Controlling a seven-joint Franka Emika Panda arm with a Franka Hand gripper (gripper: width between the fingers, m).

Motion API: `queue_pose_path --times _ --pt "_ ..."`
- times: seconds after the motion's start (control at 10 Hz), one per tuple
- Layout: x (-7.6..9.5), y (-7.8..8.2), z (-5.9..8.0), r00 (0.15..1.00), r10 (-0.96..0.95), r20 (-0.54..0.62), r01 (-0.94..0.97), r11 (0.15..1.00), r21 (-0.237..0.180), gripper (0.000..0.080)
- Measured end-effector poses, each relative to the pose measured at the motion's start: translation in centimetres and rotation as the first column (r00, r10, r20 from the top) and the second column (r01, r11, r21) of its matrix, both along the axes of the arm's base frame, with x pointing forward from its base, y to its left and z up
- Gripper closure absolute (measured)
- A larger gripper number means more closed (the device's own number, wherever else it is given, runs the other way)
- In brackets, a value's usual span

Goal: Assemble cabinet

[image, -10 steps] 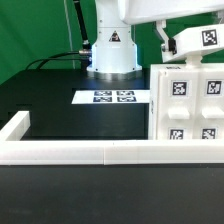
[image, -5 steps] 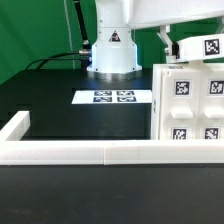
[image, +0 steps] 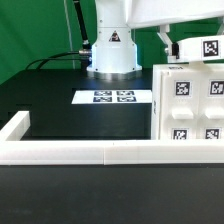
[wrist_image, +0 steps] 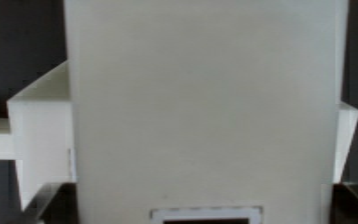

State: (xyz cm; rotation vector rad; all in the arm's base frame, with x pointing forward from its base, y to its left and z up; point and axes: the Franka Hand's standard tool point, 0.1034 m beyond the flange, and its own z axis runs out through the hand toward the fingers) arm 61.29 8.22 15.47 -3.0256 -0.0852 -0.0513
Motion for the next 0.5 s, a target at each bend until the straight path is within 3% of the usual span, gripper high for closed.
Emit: queue_pose_path --times 0.5 --pt "0.0 0.02 0.0 1.0 -0.029 -0.003 0.029 1.0 0.002 0.0239"
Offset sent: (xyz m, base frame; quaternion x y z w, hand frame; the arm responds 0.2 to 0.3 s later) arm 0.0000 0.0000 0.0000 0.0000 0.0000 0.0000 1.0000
